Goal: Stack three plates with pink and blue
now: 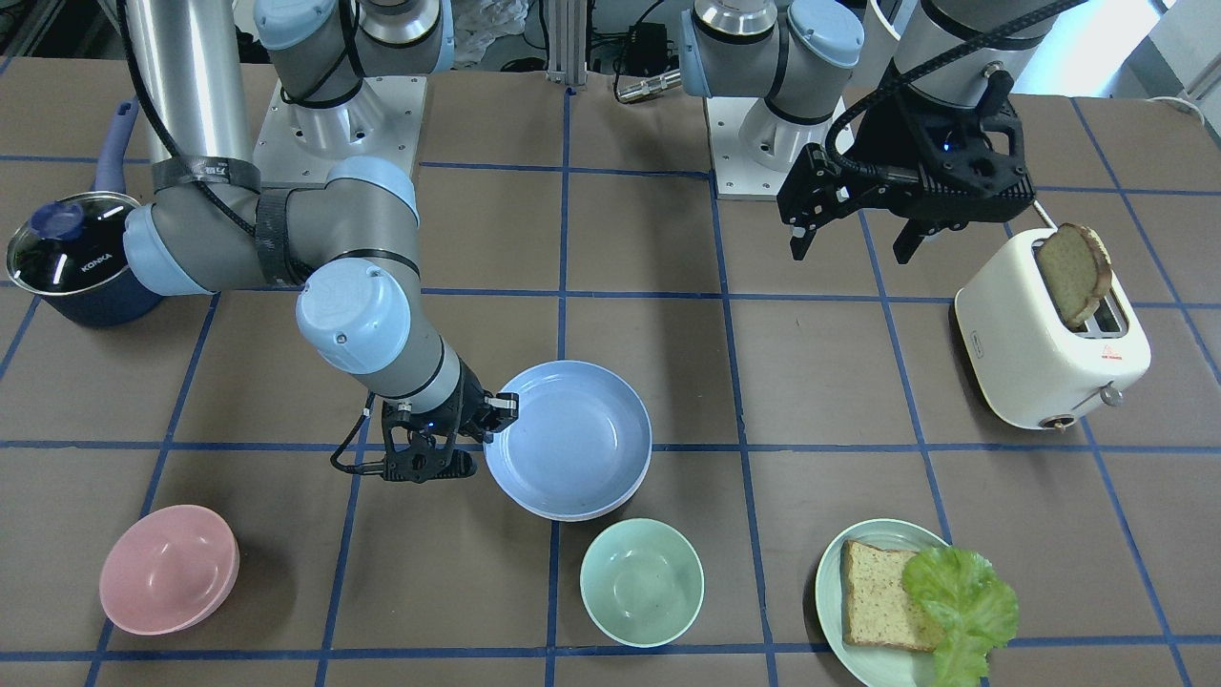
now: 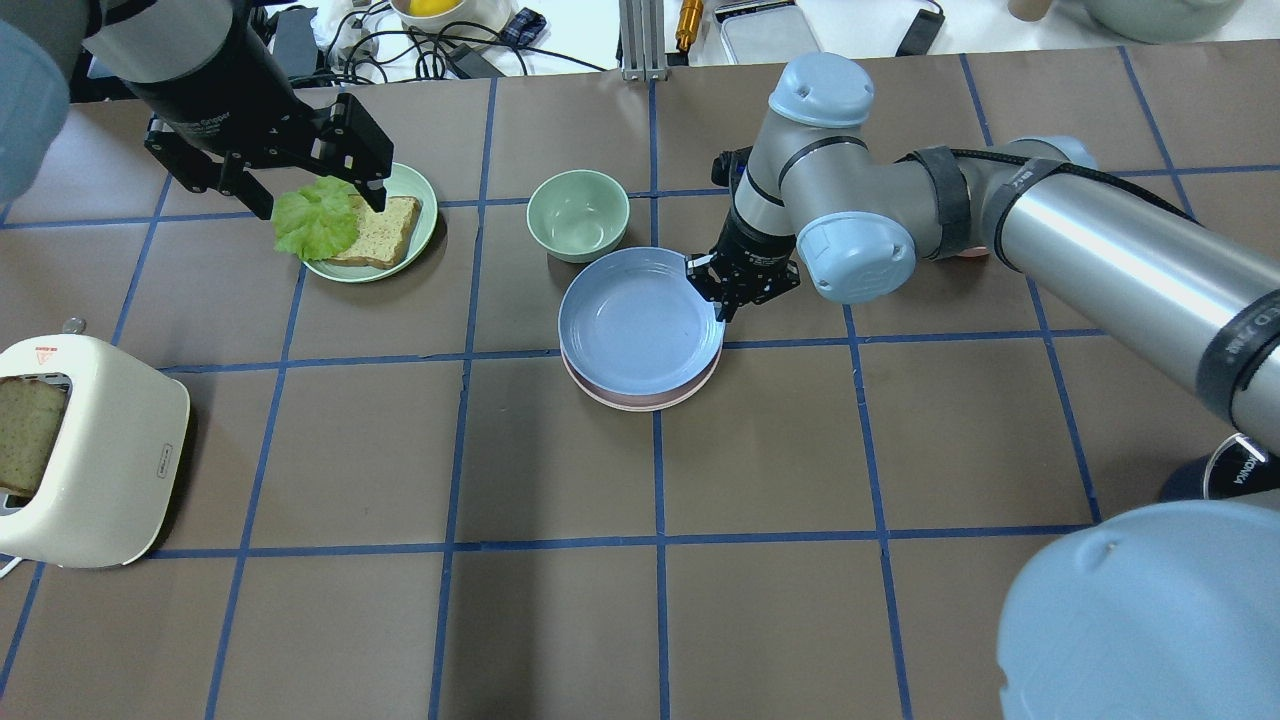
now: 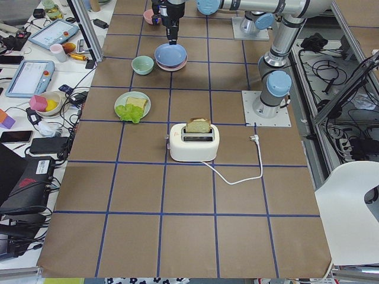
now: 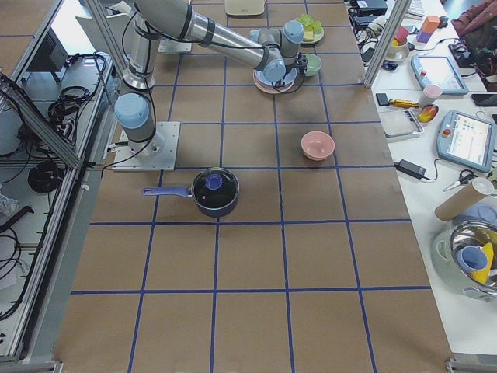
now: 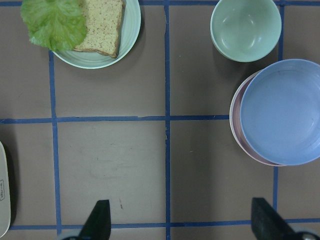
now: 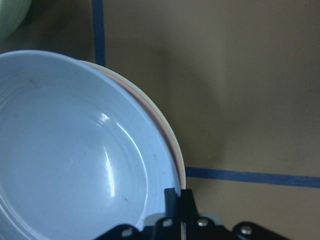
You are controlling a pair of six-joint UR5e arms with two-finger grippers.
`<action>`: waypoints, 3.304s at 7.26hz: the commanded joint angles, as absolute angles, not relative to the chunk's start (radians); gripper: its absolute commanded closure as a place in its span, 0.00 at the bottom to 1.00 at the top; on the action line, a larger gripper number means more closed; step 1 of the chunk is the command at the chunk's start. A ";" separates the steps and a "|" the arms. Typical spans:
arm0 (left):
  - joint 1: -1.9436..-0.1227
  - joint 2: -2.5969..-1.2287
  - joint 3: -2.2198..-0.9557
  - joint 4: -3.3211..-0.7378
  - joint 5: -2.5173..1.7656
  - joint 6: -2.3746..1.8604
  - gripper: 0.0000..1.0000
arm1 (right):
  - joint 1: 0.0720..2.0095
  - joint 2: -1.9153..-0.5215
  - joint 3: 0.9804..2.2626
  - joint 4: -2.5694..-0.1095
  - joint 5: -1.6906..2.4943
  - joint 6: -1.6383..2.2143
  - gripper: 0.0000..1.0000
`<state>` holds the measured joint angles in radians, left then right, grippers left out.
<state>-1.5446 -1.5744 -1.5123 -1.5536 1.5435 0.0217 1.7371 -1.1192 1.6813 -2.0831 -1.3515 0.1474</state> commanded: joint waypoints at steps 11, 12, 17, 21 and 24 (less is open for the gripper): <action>-1.543 -1.575 -1.511 -1.554 1.543 0.021 0.00 | 1.732 -1.140 1.666 -2.115 -1.350 0.242 0.10; -1.543 -1.575 -1.509 -1.554 1.543 0.020 0.00 | 1.723 -1.170 1.661 -2.118 -1.350 0.241 0.05; -1.542 -1.577 -1.508 -1.554 1.542 0.023 0.00 | 1.648 -1.368 1.667 -2.054 -1.411 0.103 0.00; -1.543 -1.575 -1.509 -1.554 1.542 0.021 0.00 | 1.583 -1.557 1.663 -1.759 -1.535 0.022 0.00; -1.542 -1.575 -1.508 -1.554 1.542 0.020 0.00 | 1.582 -1.627 1.652 -1.600 -1.560 0.020 0.00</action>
